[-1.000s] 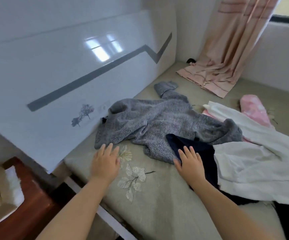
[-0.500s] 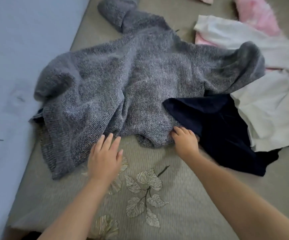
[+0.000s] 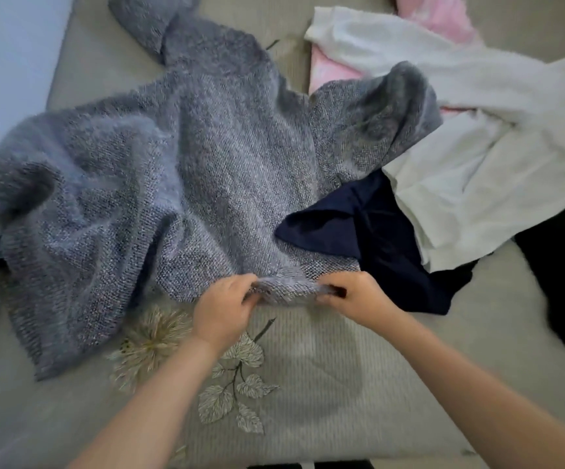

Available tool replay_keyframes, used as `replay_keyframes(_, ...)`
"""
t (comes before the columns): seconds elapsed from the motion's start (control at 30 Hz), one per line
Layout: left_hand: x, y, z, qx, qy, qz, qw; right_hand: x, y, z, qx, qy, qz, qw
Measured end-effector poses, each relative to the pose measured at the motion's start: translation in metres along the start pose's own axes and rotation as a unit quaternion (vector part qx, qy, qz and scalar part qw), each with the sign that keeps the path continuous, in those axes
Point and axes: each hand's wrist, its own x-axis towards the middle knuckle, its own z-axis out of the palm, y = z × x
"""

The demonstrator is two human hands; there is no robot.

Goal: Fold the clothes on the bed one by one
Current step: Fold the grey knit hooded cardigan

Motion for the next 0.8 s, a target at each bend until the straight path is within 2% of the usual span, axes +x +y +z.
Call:
replay_keyframes(0.07,-0.005,0.009,-0.022,-0.063,0.02,-0.123,0.99,-0.007,-0.003,-0.004,-0.005,-0.007,-0.024,1.0)
replay_keyframes(0.1,-0.005,0.014,-0.033,-0.094,0.055,-0.173,0.979,-0.009,-0.008,-0.008,-0.012,0.004,-0.038,0.999)
replay_keyframes(0.17,-0.002,0.028,-0.058,-0.123,0.122,-0.236,0.956,-0.004,-0.022,-0.018,0.001,0.057,-0.059,0.997)
replay_keyframes(0.27,0.002,0.054,-0.102,-0.088,0.195,-0.265,0.94,0.01,-0.058,-0.049,0.061,0.153,-0.04,0.986)
replay_keyframes(0.33,-0.001,0.065,-0.13,-0.052,0.219,-0.283,0.932,0.018,-0.084,-0.078,0.081,0.166,-0.038,0.982)
replay_keyframes(0.5,-0.027,0.094,-0.204,0.054,0.237,-0.318,0.916,0.002,-0.159,-0.165,0.036,0.141,-0.191,0.971)
replay_keyframes(0.63,-0.053,0.128,-0.263,0.087,0.273,-0.329,0.9,-0.032,-0.219,-0.214,0.073,0.127,-0.271,0.951)
replay_keyframes(0.8,-0.076,0.172,-0.329,0.14,0.302,-0.332,0.882,-0.062,-0.278,-0.257,0.133,0.185,-0.344,0.911)
